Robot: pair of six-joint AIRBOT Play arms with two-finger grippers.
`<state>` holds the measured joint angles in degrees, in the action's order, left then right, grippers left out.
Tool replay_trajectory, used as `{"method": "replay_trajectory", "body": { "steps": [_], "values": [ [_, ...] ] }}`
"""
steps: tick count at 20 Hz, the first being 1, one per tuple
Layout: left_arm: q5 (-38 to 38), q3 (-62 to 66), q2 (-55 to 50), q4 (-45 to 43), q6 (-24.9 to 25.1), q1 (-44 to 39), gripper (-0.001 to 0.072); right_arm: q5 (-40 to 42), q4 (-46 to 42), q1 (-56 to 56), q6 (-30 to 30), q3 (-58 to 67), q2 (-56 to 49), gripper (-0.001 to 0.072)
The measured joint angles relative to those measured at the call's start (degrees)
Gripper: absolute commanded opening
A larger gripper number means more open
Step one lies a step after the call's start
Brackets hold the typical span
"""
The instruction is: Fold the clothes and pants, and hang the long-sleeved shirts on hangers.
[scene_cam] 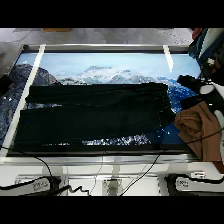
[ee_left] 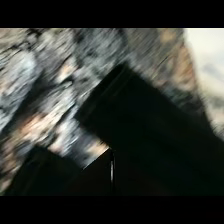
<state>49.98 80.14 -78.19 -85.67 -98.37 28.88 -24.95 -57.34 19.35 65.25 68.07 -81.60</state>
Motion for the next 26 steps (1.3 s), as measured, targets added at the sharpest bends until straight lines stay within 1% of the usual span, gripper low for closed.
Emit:
{"method": "replay_trajectory", "body": {
  "steps": [3,6,8,10,11,12,13,14,15,16,18,21,22,23,25,26],
  "values": [
    [9.2,-1.6,3.9,-2.2,6.6,4.4,0.0026,-16.1,-1.0,6.0,-0.8,-0.2,2.3,0.0029],
    [15.5,-6.5,7.9,-1.9,13.5,10.8,0.0026,-30.9,-1.0,10.4,-3.1,-1.7,3.5,0.0028],
    [18.0,-11.9,10.5,0.9,18.0,15.9,0.0027,-37.3,-0.5,11.9,-4.4,-4.4,5.3,0.0028],
    [19.5,-18.2,12.9,4.0,22.1,20.8,0.0039,-40.4,0.6,12.7,-5.3,-7.8,8.2,0.0029],
    [19.9,-21.2,13.7,4.9,23.6,23.0,0.0157,-41.4,0.7,13.0,-5.6,-10.0,10.2,0.0030],
    [19.9,-24.1,14.5,5.7,24.7,25.2,0.0400,-41.7,1.0,13.1,-5.7,-12.0,12.1,0.0094],
    [19.8,-26.8,15.0,6.8,25.5,27.1,0.0642,-42.2,1.3,13.3,-5.7,-14.1,14.0,0.0350],
    [19.1,-29.1,15.4,8.0,26.3,28.4,0.0673,-43.0,1.5,13.4,-5.7,-16.0,15.6,0.0606],
    [18.4,-31.0,15.6,9.2,26.7,29.5,0.0673,-42.6,1.7,13.4,-4.9,-17.7,16.9,0.0629],
    [17.4,-32.9,15.8,10.4,27.1,30.2,0.0672,-42.1,1.5,13.5,-3.8,-19.0,17.8,0.0618],
    [15.3,-35.9,16.1,11.9,27.5,31.3,0.0667,-40.0,1.2,13.6,-0.4,-21.2,18.8,0.0572],
    [10.8,-39.8,16.2,13.5,26.4,32.2,0.0665,-36.2,1.8,13.6,6.0,-23.5,18.8,0.0572],
    [8.9,-41.1,16.2,14.4,26.1,32.3,0.0654,-35.3,2.7,13.6,7.3,-23.9,18.5,0.0571],
    [7.0,-42.2,16.2,15.7,25.6,32.5,0.0633,-34.5,3.8,13.6,8.2,-24.3,18.3,0.0553],
    [3.5,-43.8,15.3,18.8,25.3,32.6,0.0633,-33.4,5.5,13.6,9.3,-24.7,18.0,0.0549],
    [2.0,-44.3,14.6,20.5,25.3,32.6,0.0633,-33.1,5.7,13.6,9.6,-24.8,17.9,0.0498]
  ]
}}
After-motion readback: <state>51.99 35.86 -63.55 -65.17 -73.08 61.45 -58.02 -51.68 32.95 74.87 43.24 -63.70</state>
